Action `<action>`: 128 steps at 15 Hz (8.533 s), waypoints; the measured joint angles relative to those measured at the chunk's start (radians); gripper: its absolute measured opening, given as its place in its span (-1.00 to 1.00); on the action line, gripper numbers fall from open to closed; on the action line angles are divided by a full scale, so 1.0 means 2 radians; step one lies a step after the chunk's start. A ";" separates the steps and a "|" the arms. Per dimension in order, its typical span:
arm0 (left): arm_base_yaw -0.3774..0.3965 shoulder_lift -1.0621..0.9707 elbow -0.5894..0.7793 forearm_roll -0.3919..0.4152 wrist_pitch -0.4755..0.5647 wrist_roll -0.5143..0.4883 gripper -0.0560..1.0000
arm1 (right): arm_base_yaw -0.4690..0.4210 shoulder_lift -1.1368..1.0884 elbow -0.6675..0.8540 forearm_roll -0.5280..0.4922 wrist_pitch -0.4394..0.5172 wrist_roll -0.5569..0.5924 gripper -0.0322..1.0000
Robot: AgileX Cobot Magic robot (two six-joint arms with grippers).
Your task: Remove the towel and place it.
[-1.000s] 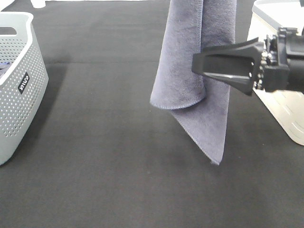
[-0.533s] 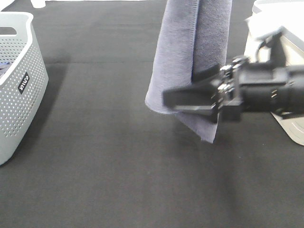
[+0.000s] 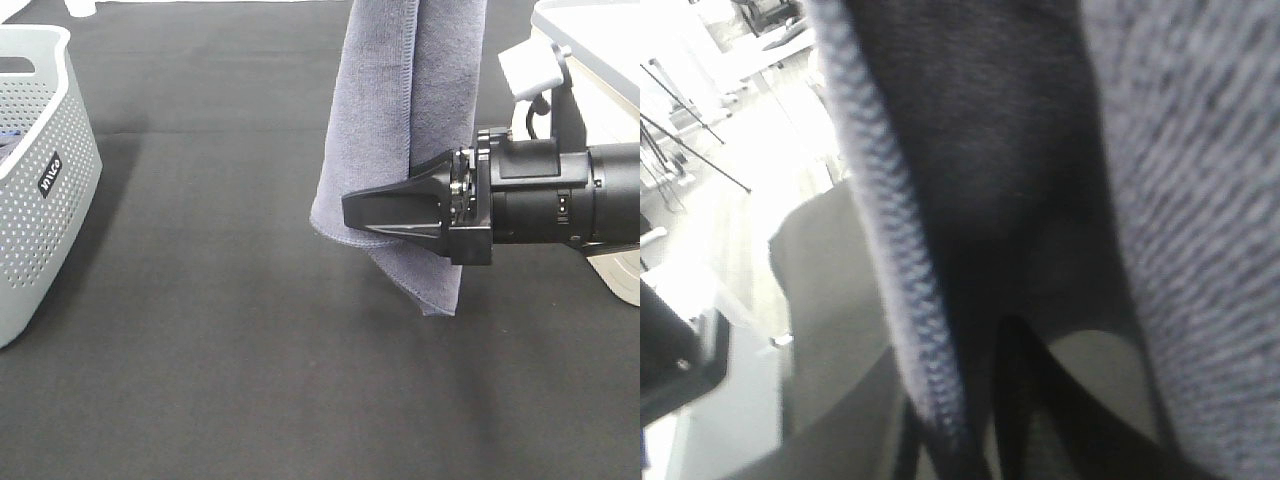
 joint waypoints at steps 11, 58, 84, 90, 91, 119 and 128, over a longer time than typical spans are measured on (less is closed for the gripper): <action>0.049 0.022 0.000 0.121 0.077 -0.137 -0.89 | 0.000 -0.070 -0.077 -0.312 -0.016 0.447 -0.93; 0.171 0.299 -0.094 0.682 -0.162 -0.594 -0.89 | -0.010 0.284 -0.606 -0.810 -0.289 0.650 -0.93; 0.146 0.246 0.075 0.304 0.323 -0.300 -0.89 | -0.008 0.246 -0.397 -0.782 0.124 0.760 -0.93; 0.145 0.236 0.159 0.289 0.320 -0.297 -0.89 | -0.008 0.246 -0.348 -0.747 0.123 0.755 -0.93; 0.145 0.236 0.160 0.290 0.320 -0.293 -0.89 | -0.008 0.246 -0.339 -0.741 0.123 0.750 -0.93; 0.146 0.255 0.165 0.299 0.327 -0.338 0.07 | -0.009 0.185 -0.288 -0.693 0.124 0.845 0.49; 0.106 0.265 0.165 0.314 0.279 -0.341 0.10 | -0.009 0.059 -0.288 -0.693 0.125 0.851 0.49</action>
